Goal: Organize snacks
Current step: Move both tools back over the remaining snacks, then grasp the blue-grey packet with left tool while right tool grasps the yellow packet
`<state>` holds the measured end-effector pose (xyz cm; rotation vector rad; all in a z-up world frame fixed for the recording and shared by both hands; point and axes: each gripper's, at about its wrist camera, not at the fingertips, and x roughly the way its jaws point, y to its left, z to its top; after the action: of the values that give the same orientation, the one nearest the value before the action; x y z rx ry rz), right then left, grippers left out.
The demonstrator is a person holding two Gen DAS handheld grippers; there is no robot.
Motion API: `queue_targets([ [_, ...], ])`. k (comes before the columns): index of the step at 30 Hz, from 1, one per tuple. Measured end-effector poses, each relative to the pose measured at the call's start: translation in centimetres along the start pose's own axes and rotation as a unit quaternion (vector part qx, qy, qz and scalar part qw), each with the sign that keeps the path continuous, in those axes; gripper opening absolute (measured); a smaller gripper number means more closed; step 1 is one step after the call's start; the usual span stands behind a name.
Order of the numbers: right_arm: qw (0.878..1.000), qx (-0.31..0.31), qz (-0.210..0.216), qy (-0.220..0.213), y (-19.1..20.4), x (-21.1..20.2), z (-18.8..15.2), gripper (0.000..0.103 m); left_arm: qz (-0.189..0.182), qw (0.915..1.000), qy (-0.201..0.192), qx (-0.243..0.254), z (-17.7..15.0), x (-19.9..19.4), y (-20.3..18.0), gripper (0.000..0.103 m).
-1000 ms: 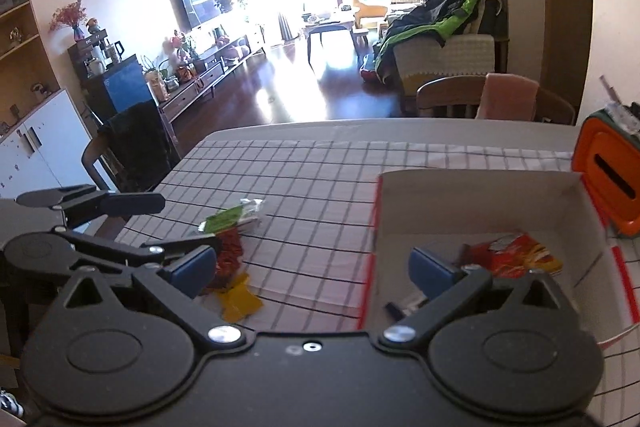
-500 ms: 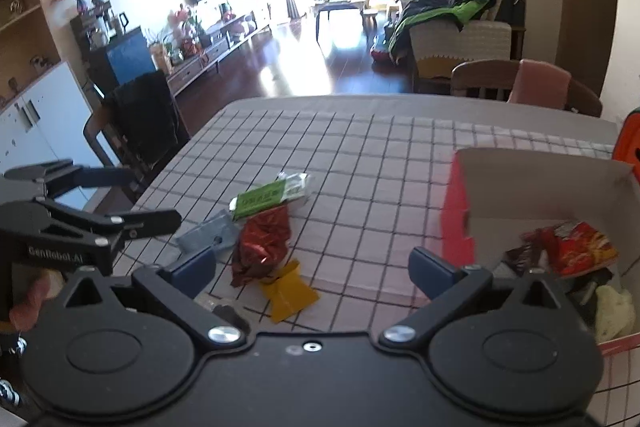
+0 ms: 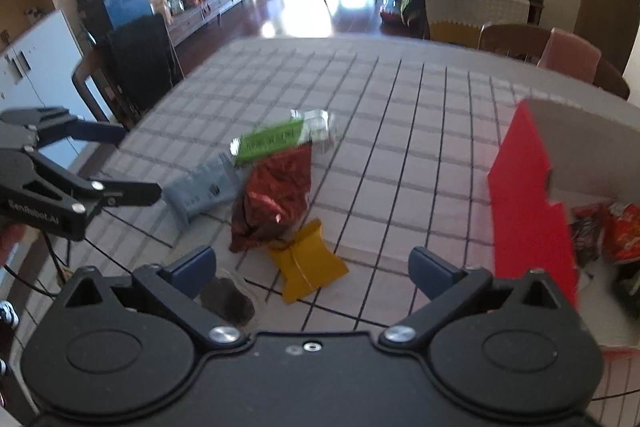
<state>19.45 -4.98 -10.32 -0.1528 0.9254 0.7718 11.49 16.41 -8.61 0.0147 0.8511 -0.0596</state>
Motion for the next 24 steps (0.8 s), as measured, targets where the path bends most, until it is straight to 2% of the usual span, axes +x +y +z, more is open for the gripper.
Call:
queue_targets([
  [6, 1.0, 0.003, -0.002, 0.029, 0.0, 3.1, 0.0, 0.101, 0.011, 0.9993, 0.034, 0.005, -0.5, 3.0, 1.1, 0.099],
  [13, 0.997, -0.043, -0.021, 0.058, 0.5, 5.8, 0.1, 0.093, 0.014, 0.9963, 0.078, 0.035, -0.3, 6.1, 0.9, 0.099],
  [19, 0.996, -0.06, -0.017, 0.068, 0.7, 7.0, 0.5, 0.084, 0.018, 0.9956, 0.089, 0.023, -0.3, 7.4, 1.3, 0.099],
  [24, 0.995, -0.072, -0.018, 0.074, 0.9, 7.5, 0.5, 0.07, 0.021, 0.9957, 0.088, 0.018, -0.3, 7.9, 1.5, 0.098],
])
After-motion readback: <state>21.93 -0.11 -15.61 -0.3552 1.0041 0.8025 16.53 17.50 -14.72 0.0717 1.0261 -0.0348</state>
